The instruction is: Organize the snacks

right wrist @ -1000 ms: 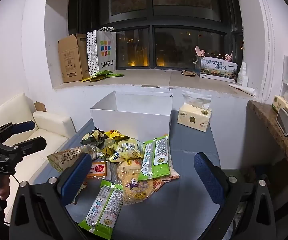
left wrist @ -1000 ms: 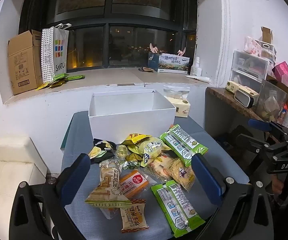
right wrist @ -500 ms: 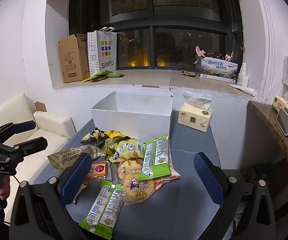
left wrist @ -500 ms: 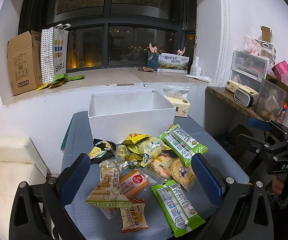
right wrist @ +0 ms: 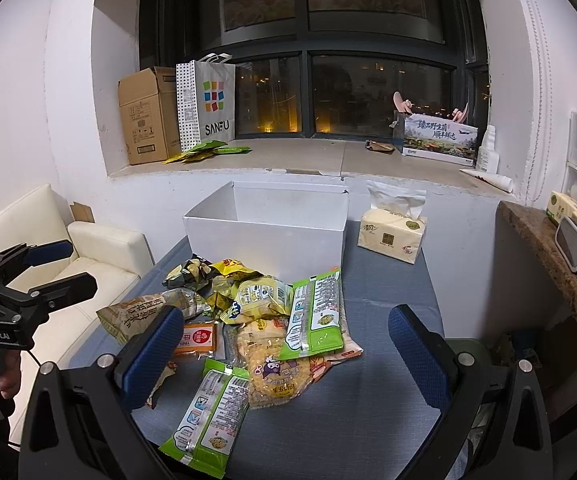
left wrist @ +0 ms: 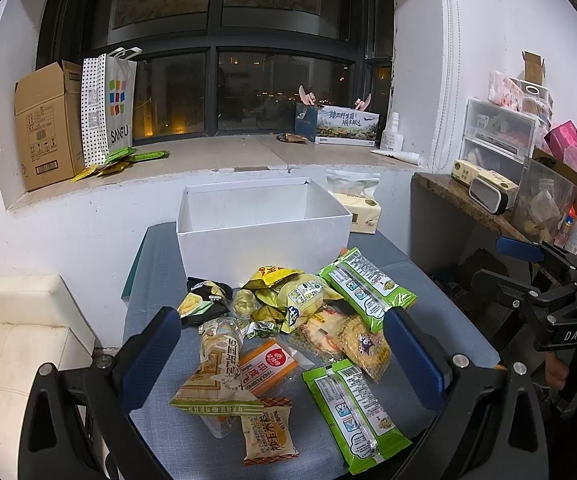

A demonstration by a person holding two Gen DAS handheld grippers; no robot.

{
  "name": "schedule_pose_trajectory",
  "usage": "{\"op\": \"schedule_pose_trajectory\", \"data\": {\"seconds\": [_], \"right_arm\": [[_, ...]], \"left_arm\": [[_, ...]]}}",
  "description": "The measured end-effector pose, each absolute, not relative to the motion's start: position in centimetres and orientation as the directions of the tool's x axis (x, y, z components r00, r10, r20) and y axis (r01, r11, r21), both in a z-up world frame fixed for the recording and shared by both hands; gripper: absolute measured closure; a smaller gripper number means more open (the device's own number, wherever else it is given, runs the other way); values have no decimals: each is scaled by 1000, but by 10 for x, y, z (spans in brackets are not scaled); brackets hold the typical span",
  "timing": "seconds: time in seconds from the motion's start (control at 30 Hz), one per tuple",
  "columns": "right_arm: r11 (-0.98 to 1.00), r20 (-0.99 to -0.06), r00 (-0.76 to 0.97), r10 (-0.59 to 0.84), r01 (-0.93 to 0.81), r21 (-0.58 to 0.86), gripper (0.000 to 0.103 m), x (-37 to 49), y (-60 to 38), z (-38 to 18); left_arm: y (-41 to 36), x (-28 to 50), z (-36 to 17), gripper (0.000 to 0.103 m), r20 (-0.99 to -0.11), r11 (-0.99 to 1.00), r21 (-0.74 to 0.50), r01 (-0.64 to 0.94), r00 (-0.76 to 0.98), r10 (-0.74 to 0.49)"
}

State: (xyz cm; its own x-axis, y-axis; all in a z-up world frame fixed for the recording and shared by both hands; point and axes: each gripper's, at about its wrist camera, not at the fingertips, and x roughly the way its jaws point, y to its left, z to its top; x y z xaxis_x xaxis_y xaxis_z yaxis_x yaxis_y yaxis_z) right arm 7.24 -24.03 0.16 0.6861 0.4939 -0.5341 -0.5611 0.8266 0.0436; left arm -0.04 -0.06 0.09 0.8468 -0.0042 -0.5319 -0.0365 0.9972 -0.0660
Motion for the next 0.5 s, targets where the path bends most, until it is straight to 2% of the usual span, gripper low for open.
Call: {"op": "schedule_pose_trajectory", "data": {"seconds": [0.5], "right_arm": [[825, -534, 686, 495, -563, 41, 0, 72, -240, 1]], "left_arm": [[0, -1, 1, 0, -532, 997, -66, -37, 847, -4]]}}
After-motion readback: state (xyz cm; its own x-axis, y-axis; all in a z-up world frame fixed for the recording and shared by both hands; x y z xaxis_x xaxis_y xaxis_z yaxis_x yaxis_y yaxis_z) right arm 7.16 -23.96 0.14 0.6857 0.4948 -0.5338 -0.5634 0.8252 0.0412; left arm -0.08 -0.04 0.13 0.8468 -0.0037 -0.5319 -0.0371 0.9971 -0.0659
